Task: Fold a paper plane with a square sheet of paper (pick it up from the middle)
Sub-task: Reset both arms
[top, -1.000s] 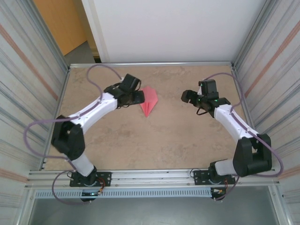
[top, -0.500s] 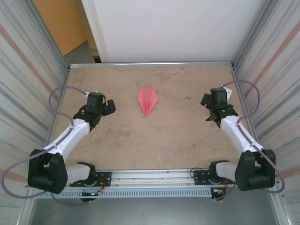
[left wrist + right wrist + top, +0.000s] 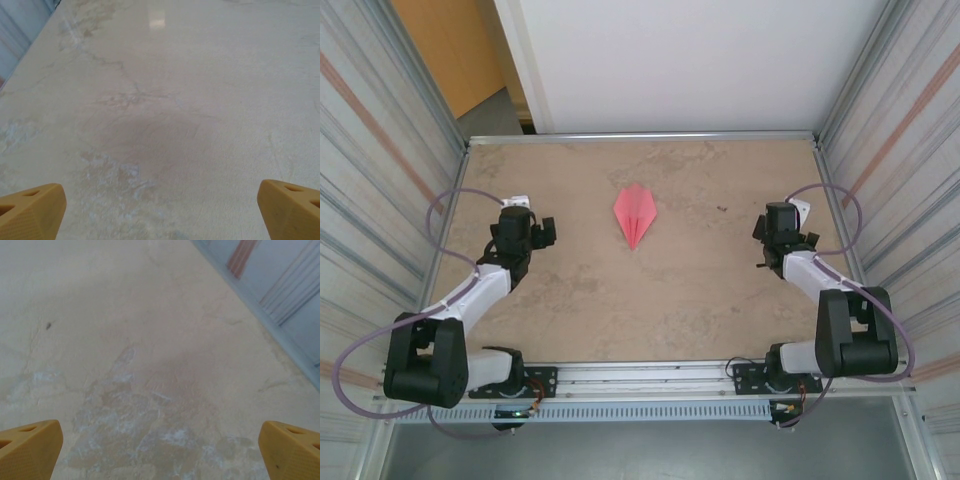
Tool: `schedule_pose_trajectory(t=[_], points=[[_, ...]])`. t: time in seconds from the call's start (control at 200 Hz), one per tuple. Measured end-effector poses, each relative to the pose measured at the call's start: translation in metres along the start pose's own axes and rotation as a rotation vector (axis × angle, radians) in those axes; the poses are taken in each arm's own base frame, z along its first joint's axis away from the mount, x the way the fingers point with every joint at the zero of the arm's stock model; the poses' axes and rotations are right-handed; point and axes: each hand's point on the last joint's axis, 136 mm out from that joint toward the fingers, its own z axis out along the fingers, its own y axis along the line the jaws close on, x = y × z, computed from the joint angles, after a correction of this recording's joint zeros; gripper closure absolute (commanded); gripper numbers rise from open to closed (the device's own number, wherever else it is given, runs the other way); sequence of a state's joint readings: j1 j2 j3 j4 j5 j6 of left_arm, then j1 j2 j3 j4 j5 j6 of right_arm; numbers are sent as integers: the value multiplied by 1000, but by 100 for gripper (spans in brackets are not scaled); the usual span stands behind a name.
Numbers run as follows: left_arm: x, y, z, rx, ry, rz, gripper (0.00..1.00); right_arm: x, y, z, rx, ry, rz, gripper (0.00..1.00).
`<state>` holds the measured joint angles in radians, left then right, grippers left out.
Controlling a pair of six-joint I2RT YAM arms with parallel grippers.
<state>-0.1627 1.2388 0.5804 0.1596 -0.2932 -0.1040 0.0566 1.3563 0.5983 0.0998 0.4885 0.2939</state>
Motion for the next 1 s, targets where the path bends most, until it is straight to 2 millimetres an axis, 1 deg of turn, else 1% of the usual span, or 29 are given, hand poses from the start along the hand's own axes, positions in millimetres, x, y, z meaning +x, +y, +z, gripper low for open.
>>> schedule_pose_trajectory(t=[0.075, 0.175, 0.251, 0.326, 0.366, 0.536, 0.601, 0.782, 1.002], points=[[4, -3, 5, 30, -24, 27, 1, 7, 5, 3, -49, -13, -12, 1], [18, -7, 12, 75, -38, 60, 1, 10, 13, 5, -122, -41, -15, 1], [27, -9, 16, 106, -44, 79, 1, 7, 16, 6, -167, -69, -4, 1], [31, -9, 20, 134, -50, 81, 1, 1, 18, 6, -199, -108, 12, 1], [31, -7, 22, 145, -56, 79, 1, -2, 19, 6, -212, -122, 17, 1], [15, -3, 28, 184, -127, 54, 1, -11, 28, 9, -267, -176, 16, 1], [17, -2, 33, 196, -130, 47, 1, -11, 30, 11, -283, -190, 15, 1], [32, -8, 45, 233, -98, 47, 1, 1, 39, 22, -322, -172, -4, 1], [24, -9, 45, 241, -131, 47, 1, -4, 47, 21, -367, -198, -17, 1]])
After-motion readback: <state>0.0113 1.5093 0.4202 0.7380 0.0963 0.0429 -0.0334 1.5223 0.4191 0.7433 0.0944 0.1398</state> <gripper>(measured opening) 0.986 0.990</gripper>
